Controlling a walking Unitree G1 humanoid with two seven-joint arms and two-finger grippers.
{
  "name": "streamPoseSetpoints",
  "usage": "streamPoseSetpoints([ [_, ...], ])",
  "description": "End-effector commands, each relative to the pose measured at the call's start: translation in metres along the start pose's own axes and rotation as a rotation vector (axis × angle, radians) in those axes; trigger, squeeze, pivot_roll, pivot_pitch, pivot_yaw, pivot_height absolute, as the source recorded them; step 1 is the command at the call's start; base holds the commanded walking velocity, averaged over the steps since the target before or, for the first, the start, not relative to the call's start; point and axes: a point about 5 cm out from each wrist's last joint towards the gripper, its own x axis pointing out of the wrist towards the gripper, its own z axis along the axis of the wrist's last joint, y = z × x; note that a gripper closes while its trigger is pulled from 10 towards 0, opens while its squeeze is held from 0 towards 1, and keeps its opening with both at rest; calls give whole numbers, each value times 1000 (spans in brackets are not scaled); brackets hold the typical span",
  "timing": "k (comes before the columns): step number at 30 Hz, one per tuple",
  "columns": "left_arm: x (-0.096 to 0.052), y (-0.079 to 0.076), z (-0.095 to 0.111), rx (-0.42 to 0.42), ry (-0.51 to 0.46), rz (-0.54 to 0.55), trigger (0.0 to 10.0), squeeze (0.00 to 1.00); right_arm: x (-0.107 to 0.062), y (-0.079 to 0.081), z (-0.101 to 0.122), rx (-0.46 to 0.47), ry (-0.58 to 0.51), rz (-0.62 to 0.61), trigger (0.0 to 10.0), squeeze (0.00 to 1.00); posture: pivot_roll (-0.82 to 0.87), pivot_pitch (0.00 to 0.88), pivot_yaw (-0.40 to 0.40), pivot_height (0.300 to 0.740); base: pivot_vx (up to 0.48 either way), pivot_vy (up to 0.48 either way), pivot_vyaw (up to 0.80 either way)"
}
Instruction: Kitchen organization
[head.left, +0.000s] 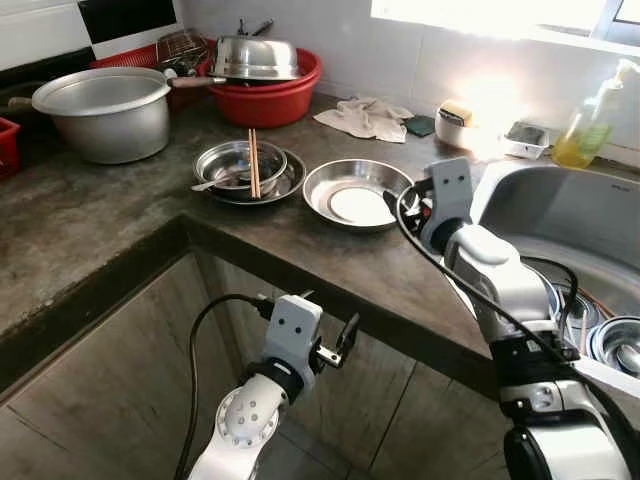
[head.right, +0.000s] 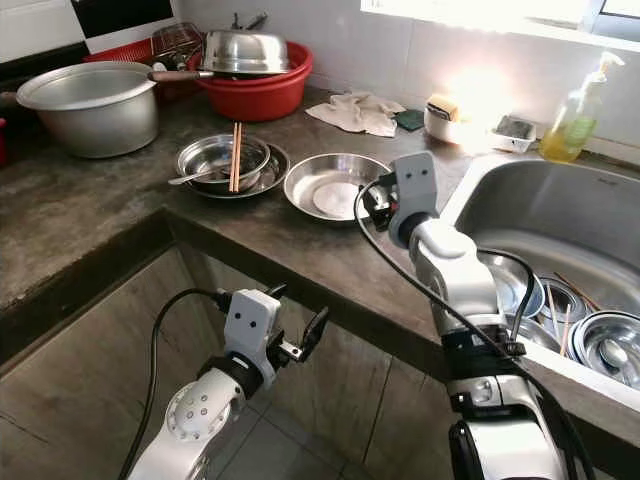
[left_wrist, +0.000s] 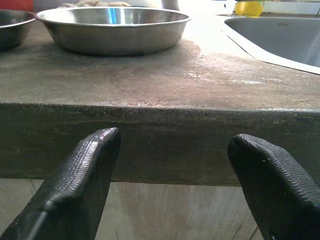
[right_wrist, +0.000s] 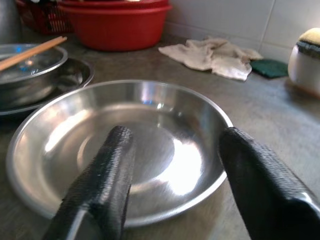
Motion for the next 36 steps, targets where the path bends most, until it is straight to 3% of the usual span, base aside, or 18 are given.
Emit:
streamPoseSetpoints([
  [1,0,-4,5,-3,-15,-15,10000,0,6,-3,7,-28,-8,5,10000,1000,54,68,-83,740,0,0,0],
  [2,0,-4,5,-3,-15,-15,10000,0,6,-3,7,-28,-8,5,10000,1000,54,68,-83,740,0,0,0],
  [3,0,-5,6,-5,-15,-16,10000,0,10,-6,7,-34,24,-1,10000,106,55,74,-85,740,0,0,0],
  [4,0,-5,6,-6,-15,-17,10000,0,13,-12,8,-55,35,-49,10000,0,55,81,-87,740,0,0,0],
  [7,-1,-7,7,-9,-15,-22,10000,0,21,-22,14,-36,37,-160,10000,0,52,89,-91,740,0,0,0],
  [13,0,-10,7,-13,-14,-27,10000,0,33,-19,21,14,64,-215,10000,0,58,97,-98,740,0,0,0],
  [24,-2,-10,8,-20,-13,-18,10000,0,43,-11,9,136,189,-213,10000,0,63,108,-113,740,0,0,0],
  [36,-2,-9,12,-26,-30,-9,10000,0,41,-14,-1,289,337,-219,10000,0,60,112,-112,740,0,0,0],
])
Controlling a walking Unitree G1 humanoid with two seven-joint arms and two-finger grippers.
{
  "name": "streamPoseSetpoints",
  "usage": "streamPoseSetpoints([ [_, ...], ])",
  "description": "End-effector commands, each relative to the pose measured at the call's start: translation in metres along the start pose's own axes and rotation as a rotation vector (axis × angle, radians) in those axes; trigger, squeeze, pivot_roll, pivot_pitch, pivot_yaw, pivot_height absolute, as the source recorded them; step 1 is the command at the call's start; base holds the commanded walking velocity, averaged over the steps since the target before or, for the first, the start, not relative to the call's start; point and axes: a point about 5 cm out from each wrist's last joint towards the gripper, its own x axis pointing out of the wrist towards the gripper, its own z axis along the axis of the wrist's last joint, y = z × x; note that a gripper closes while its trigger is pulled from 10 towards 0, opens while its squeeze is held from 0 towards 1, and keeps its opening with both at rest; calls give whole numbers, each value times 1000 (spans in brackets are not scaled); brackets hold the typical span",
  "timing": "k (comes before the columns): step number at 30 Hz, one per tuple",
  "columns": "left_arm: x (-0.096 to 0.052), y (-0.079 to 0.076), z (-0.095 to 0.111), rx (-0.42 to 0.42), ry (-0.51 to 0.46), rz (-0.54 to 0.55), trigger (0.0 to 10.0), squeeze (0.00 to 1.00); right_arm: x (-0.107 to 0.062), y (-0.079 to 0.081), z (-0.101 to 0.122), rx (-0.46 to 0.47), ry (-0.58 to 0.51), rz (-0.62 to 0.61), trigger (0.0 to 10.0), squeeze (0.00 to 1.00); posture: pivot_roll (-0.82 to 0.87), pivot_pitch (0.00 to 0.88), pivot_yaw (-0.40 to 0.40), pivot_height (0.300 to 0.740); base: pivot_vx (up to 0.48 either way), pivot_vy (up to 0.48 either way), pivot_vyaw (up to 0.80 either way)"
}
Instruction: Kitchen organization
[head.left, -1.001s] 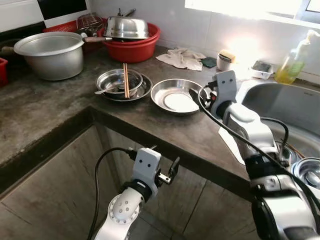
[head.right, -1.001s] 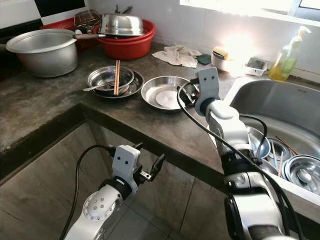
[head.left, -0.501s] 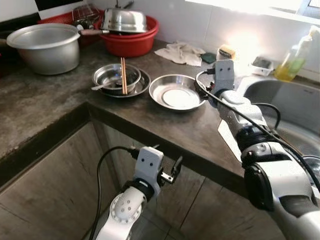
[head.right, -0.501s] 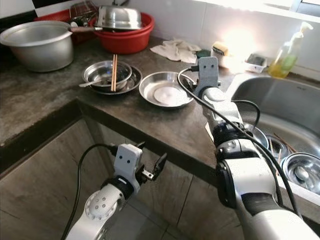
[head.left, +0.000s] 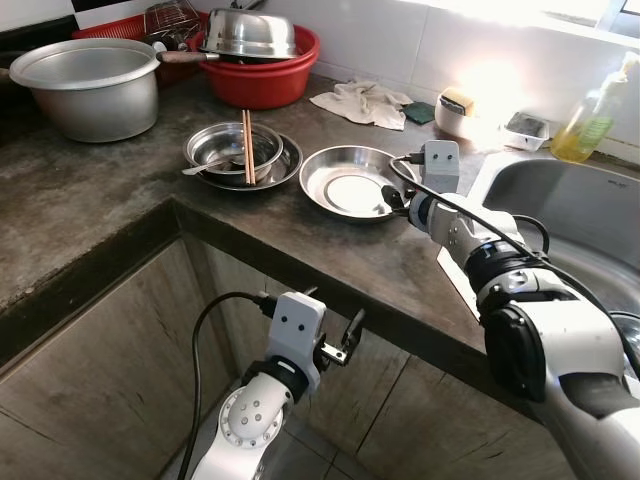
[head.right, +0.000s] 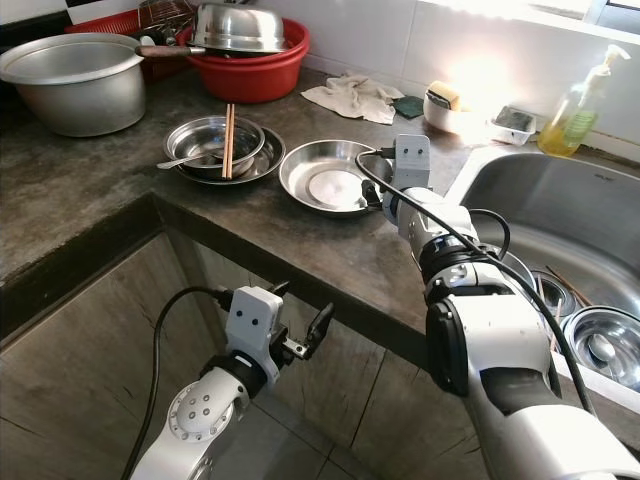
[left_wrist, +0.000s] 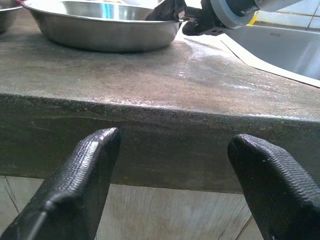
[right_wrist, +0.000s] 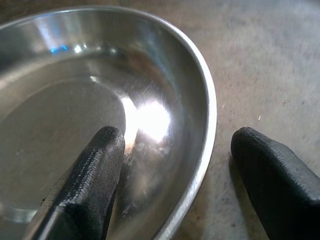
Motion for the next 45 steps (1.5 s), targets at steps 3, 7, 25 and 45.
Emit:
streamPoseSetpoints([
  [3,-1,-3,2,-2,-6,-11,10000,0,-2,-2,7,38,20,-6,10000,0,60,110,-111,740,0,0,0],
  [7,-1,-3,2,0,-5,-12,10000,0,-2,3,9,37,29,7,10000,0,58,110,-110,740,0,0,0],
  [25,0,-3,2,0,-9,-7,10000,0,-1,11,1,73,68,12,0,0,66,92,-116,740,0,0,0],
  [45,6,1,3,19,-28,-10,10000,0,-33,-30,30,277,-539,-67,0,0,63,57,-84,740,0,0,0],
])
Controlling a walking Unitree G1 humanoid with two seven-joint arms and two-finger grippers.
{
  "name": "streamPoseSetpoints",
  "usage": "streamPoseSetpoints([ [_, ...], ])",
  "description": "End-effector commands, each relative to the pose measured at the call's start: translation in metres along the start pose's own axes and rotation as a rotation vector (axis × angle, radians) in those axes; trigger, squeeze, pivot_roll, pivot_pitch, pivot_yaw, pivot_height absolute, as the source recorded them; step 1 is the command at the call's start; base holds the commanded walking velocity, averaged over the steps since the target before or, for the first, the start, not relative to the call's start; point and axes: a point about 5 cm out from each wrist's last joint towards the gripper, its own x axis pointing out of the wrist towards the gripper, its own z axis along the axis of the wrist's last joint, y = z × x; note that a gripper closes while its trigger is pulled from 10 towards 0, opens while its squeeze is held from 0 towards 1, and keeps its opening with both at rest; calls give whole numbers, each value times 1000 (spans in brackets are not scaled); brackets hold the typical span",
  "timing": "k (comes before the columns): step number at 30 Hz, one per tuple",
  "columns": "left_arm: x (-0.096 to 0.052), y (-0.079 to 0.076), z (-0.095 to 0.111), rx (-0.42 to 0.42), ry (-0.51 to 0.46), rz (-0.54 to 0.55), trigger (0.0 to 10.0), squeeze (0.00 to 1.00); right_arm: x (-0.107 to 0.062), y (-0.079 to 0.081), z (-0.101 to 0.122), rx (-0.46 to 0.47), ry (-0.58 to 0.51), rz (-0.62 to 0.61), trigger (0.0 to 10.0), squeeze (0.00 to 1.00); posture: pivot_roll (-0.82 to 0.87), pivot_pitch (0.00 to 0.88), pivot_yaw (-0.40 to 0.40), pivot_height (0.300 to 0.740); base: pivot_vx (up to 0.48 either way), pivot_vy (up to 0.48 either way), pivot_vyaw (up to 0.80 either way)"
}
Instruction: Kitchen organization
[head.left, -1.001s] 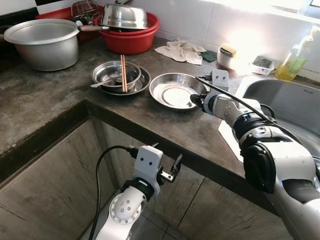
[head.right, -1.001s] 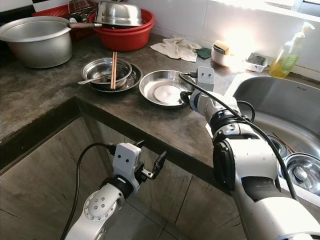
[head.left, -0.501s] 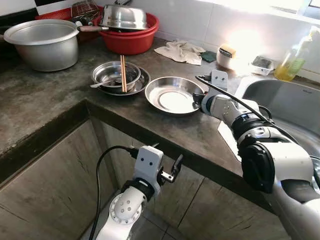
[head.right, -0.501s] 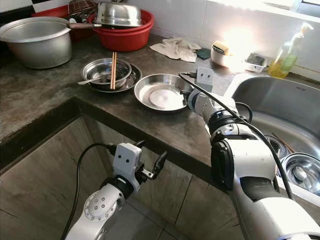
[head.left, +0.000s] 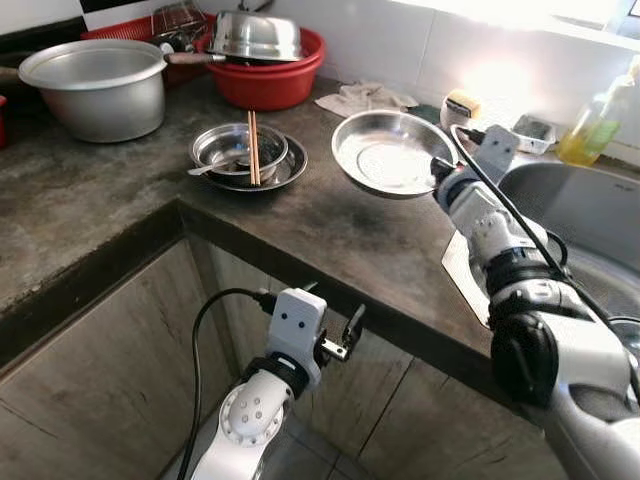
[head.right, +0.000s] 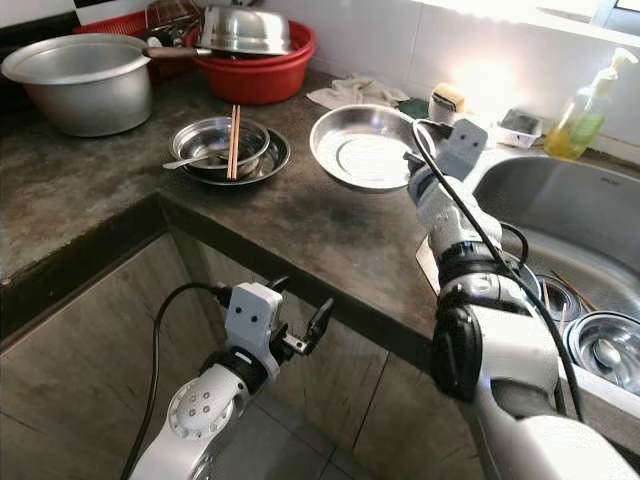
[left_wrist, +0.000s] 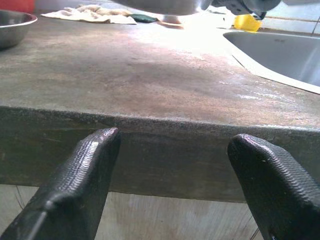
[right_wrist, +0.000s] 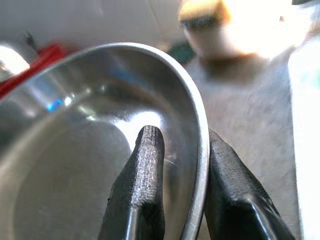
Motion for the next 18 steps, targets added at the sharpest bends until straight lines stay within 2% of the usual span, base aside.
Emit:
streamPoseSetpoints([
  [1,1,0,0,1,-2,-2,10000,0,-9,7,17,-41,-140,44,0,0,62,58,-82,740,0,0,0],
  [2,1,0,0,1,-2,-2,10000,0,-9,7,17,-41,-140,44,0,0,62,58,-82,740,0,0,0],
  [3,1,1,0,2,-4,1,10000,0,-24,7,16,-101,-205,66,0,0,57,60,-76,740,0,0,0],
  [7,2,3,2,5,-15,12,10000,0,-51,10,13,-200,-280,103,0,0,59,64,-75,740,0,0,0],
  [8,2,3,2,5,-15,12,10000,0,-51,10,13,-200,-280,103,0,0,59,64,-75,740,0,0,0],
  [9,1,6,4,7,-27,30,10000,0,-71,13,11,-281,-317,130,0,0,56,63,-69,740,0,0,0],
  [11,1,9,7,5,-38,49,10000,0,-91,16,6,-349,-340,160,0,0,55,62,-62,740,0,0,0],
  [16,2,12,10,-4,-53,62,10000,0,-124,15,-4,-445,-373,166,0,0,53,58,-52,740,0,0,0],
  [18,3,11,10,0,-53,59,10000,0,-131,15,-5,-471,-398,166,0,0,55,60,-53,740,0,0,0],
])
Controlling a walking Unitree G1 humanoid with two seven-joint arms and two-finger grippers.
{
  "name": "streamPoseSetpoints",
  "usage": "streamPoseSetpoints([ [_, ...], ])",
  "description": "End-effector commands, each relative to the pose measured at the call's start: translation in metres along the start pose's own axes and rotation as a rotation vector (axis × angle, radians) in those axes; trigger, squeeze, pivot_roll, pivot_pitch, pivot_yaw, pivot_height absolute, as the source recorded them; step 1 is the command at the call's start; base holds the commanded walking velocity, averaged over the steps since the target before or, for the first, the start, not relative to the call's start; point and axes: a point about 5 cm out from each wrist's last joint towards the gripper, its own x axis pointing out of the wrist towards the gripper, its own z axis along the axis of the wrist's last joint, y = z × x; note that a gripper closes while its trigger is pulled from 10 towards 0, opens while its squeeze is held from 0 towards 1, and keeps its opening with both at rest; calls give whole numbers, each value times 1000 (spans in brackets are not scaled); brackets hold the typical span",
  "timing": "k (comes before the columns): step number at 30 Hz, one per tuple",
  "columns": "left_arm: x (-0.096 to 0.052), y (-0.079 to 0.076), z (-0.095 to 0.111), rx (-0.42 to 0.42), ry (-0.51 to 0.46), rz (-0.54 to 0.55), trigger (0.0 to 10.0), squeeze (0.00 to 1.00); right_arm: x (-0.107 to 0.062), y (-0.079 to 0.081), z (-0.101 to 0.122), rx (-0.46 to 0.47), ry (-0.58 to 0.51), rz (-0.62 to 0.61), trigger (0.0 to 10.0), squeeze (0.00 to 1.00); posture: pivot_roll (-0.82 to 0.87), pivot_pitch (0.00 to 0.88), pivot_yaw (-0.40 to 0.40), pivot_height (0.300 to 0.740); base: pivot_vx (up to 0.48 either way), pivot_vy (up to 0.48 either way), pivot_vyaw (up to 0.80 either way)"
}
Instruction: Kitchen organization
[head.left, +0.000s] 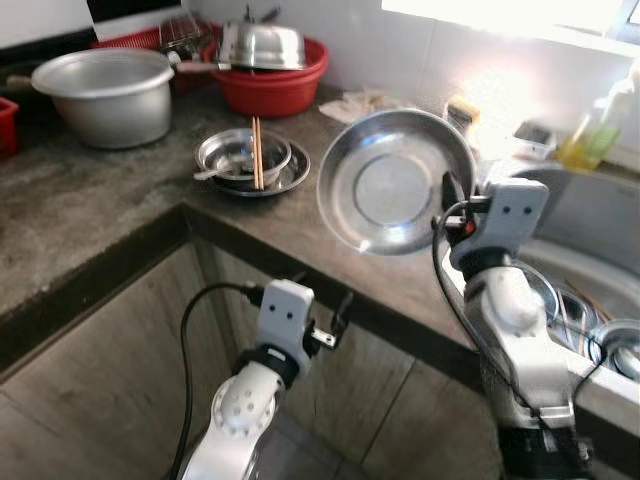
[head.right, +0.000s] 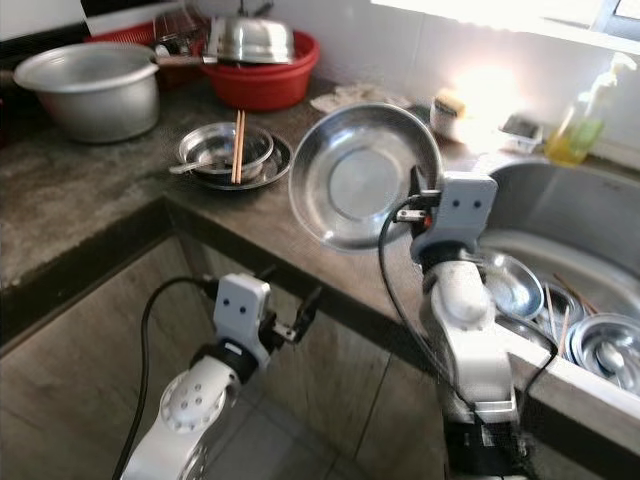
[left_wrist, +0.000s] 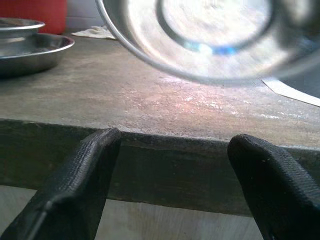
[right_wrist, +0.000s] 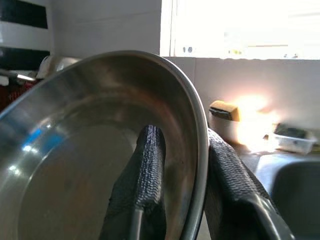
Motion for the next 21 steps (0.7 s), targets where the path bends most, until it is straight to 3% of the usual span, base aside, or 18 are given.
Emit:
streamPoseSetpoints([
  [1,2,-3,5,-6,-23,-10,10000,0,-7,-1,18,-31,-81,-28,0,0,55,63,-52,740,0,0,0],
  [8,4,-2,5,-5,-23,-9,10000,0,-22,1,13,-36,-32,-56,0,0,49,59,-48,740,0,0,0],
  [21,9,-2,8,1,-39,-16,10000,0,-26,6,9,-53,-6,-45,0,0,51,44,-50,740,0,0,0],
])
